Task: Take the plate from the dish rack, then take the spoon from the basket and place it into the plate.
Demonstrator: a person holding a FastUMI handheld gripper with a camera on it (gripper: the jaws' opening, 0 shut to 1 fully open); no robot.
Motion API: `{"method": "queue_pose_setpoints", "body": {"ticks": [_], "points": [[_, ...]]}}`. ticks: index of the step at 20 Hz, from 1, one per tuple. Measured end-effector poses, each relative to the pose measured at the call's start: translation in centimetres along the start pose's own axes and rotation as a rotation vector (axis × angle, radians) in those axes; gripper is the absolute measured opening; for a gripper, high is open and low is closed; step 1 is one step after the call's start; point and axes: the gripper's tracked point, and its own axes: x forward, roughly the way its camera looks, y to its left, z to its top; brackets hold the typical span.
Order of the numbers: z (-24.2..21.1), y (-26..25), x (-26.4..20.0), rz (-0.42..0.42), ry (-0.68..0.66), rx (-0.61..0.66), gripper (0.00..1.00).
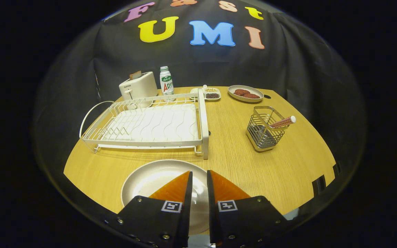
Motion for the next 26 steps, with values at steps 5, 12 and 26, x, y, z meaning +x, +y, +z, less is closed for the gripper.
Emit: {"method": "queue_pose_setpoints", "body": {"ticks": [5, 12, 26], "points": [[0.3, 0.0, 0.0, 0.0, -0.005, -0.013, 0.24], [0.7, -0.7, -0.6, -0.012, -0.014, -0.005, 0.23], [5.5, -12.2, -1.7, -0.218, -0.107, 0.081, 0.23]]}}
